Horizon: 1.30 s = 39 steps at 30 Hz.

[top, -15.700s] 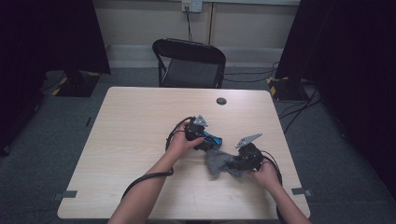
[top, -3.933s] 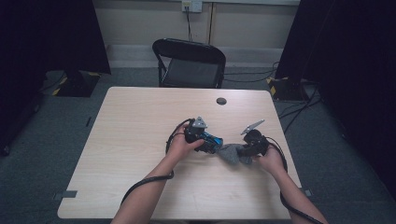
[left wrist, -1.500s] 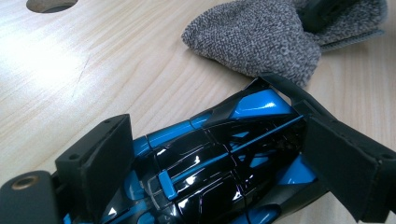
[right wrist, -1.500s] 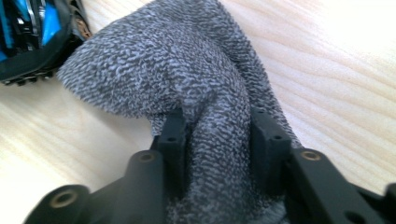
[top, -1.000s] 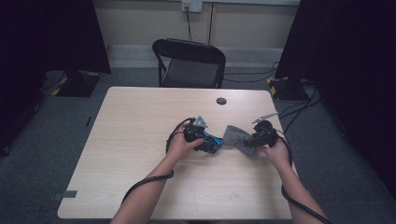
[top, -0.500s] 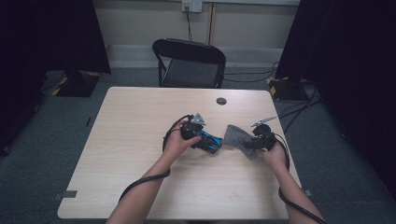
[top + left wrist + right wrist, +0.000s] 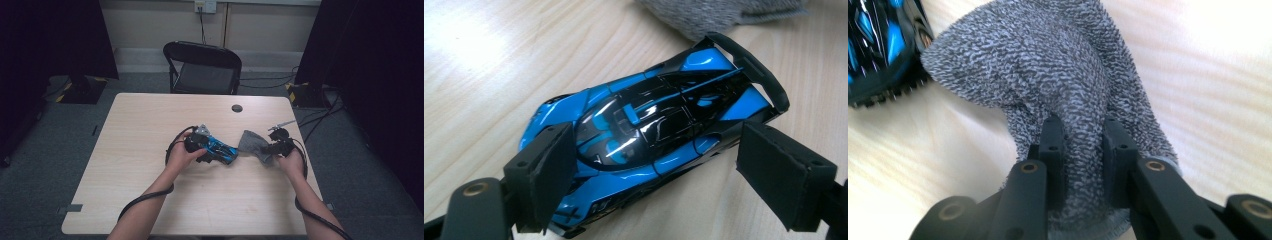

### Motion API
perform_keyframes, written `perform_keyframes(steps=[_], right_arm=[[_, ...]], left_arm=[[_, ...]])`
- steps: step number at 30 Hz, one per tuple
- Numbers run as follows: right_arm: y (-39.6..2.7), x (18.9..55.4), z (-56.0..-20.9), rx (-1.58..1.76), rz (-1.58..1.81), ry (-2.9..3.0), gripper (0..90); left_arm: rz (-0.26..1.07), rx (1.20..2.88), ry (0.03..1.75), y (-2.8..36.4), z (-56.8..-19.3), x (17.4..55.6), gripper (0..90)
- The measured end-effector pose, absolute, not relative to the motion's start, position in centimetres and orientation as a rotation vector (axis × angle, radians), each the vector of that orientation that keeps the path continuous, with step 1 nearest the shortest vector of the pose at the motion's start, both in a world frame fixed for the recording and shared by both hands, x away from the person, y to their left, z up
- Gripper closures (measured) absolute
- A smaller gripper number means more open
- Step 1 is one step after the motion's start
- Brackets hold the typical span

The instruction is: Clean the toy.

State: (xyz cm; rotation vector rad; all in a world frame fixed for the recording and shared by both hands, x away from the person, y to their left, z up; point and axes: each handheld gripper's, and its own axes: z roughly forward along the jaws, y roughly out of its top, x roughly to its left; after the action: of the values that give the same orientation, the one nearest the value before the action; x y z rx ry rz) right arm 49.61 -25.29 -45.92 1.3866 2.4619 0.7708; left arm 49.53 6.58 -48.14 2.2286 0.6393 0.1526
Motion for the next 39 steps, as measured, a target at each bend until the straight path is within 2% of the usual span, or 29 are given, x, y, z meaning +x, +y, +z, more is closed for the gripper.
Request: perform_keyframes(steps=[12,19,26,33,37,39], right_arm=[[-19.6,53.4,-44.3,1.302,0.813,2.457,75.7],[-15.8,55.1,-44.8,1.276,0.748,2.433,75.6],[-13.4,56.1,-46.1,1.26,0.666,2.491,75.3],[-13.3,55.7,-46.5,1.155,0.657,2.583,75.5],[-13.9,55.4,-46.4,1.121,0.655,2.614,75.6],[-14.2,55.1,-46.4,1.104,0.654,2.63,75.7]], left_arm=[[0.147,2.196,0.653,7.1,-48.5,49.6,14.6],[0.131,2.196,0.644,7.0,-48.2,49.6,16.5],[0.16,2.174,0.645,6.4,-48.5,49.9,14.4],[0.157,2.149,0.648,6.6,-48.8,50.0,14.4],[0.223,2.193,0.643,6.4,-48.7,49.9,14.3],[0.245,2.224,0.659,6.3,-48.9,50.0,8.6]])
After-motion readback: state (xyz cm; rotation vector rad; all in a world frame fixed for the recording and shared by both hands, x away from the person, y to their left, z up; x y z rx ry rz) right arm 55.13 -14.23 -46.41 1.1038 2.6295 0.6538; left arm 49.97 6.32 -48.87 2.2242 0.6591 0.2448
